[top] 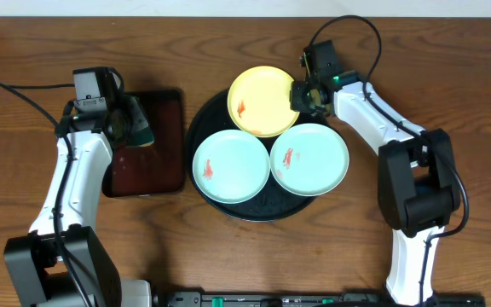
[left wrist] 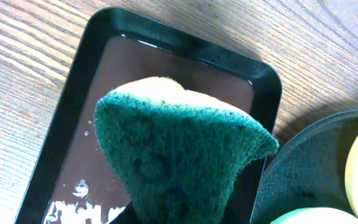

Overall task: Clean dirty plates on tray and stack at the side
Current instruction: 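Move the right gripper to the yellow plate's rim and grip it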

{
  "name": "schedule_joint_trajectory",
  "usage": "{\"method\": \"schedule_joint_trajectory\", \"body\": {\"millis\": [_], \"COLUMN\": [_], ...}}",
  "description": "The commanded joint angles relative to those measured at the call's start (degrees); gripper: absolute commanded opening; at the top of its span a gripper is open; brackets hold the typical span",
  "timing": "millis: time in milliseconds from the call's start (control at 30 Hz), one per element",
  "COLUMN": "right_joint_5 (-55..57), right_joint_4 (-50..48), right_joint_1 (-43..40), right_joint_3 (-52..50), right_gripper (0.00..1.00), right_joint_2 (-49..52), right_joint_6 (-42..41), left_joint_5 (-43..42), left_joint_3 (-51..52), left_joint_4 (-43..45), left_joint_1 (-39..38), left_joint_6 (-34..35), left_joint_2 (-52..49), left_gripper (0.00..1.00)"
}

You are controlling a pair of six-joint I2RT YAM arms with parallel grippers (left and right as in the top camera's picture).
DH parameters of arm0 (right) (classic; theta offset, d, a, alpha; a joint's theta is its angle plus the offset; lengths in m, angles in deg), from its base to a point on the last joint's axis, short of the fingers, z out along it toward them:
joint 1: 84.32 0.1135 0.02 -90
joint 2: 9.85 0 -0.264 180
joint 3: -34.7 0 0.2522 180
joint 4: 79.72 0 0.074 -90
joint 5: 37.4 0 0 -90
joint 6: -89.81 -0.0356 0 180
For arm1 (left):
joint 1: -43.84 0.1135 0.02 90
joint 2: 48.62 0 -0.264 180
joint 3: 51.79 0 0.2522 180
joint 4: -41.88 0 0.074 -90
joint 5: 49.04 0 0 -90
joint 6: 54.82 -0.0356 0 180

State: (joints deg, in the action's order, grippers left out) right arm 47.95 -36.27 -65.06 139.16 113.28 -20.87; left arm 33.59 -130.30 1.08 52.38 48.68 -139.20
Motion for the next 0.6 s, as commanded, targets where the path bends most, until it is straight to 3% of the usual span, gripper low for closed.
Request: {"method": "schedule_joint_trajectory", "body": {"millis": [0,233,300,567], "right_joint_5": [0.1,0.1,0.1,0.1], "right_joint_4": [-0.2,-0.1,-0.1,1.7], "right_joint_1": [1.5,2.3,2.4,2.1], "right_joint_3": [0.7,0.7,0.7,1.7], "right_gripper": [0.26,0.13,0.14,0.31], "right_joint_2": [1.7,2.3,2.4,1.2], "right_joint_6": [-0.8,-0.8,-0.8,-0.7], "left_joint_5": [-0.2,-1.6,-2.5,-2.5], "left_joint_3": [-1.1,-1.1,-1.1,-1.1], "left_joint_4": [-0.1,-0.1,-0.1,-0.1], "left_joint_1": [0.3,0.3,0.3,0.3], "left_joint_6": [0.3,0.3,0.3,0.2], "left_joint_2": [0.0,0.0,0.0,0.0], "left_gripper": [0.08,0.08,0.07,0.08]}}
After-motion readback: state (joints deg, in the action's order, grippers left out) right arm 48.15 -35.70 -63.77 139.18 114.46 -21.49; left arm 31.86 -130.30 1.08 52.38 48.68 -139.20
